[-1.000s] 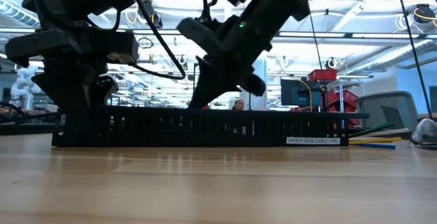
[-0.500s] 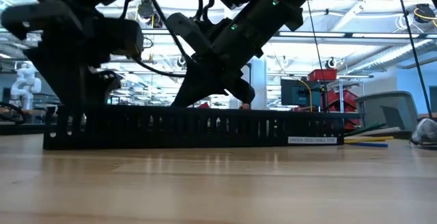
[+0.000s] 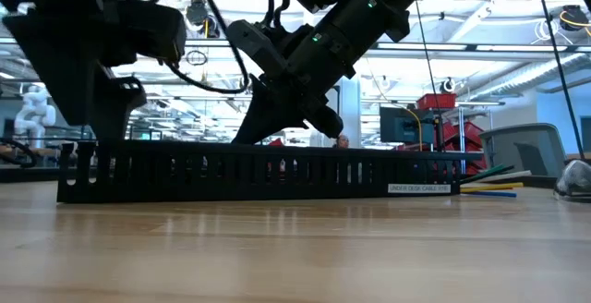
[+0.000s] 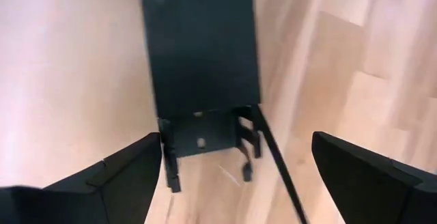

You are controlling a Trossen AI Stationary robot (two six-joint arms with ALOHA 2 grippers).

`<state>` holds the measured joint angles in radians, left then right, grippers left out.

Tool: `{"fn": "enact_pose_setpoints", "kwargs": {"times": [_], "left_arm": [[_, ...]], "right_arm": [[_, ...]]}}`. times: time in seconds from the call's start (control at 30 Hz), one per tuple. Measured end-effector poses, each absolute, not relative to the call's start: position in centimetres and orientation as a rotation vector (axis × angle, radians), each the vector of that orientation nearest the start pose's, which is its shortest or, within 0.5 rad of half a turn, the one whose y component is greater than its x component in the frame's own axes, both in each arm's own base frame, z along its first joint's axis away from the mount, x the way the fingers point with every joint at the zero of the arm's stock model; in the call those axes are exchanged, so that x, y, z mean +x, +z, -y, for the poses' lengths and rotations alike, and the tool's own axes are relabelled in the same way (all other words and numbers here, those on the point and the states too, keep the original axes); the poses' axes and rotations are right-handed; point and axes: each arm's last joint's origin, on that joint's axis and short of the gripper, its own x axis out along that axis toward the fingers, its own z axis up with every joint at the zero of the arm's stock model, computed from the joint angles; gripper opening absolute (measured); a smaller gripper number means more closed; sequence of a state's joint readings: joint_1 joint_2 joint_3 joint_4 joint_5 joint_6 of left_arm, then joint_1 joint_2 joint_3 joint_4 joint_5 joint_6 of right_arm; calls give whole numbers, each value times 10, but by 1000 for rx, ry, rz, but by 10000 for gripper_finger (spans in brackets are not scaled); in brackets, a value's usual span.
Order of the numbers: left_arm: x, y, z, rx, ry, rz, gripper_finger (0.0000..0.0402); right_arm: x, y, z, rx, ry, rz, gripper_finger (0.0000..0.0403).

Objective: Ziptie cables
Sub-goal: Close the black cable duct

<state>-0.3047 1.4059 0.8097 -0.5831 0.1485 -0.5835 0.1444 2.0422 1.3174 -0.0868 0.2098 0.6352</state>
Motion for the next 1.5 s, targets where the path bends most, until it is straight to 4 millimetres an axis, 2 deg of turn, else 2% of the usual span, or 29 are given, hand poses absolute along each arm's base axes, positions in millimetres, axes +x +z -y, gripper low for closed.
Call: {"fn": "enact_pose_setpoints", "kwargs": {"times": [0.27,0.5,0.67,1.03,1.37,1.5], "left_arm": [[234,187,94,-415,146,-1170,366],[227,169,105,-469,271,-1208,367],[226,167,108,-499,310,-1190,367],[225,164,106,-370,285,-1207,366],[230,163,95,-298,250,-1221,365],[233,162,91,-278,242,-1223,347]], "right_arm": [[426,152,-55,431,-303,-748,0],[426,152,-54,397,-290,-749,0],[426,152,-54,367,-279,-752,0],[426,153,-54,362,-271,-749,0],[425,160,-50,350,-274,-736,0],[425,161,-48,351,-280,-731,0]]}}
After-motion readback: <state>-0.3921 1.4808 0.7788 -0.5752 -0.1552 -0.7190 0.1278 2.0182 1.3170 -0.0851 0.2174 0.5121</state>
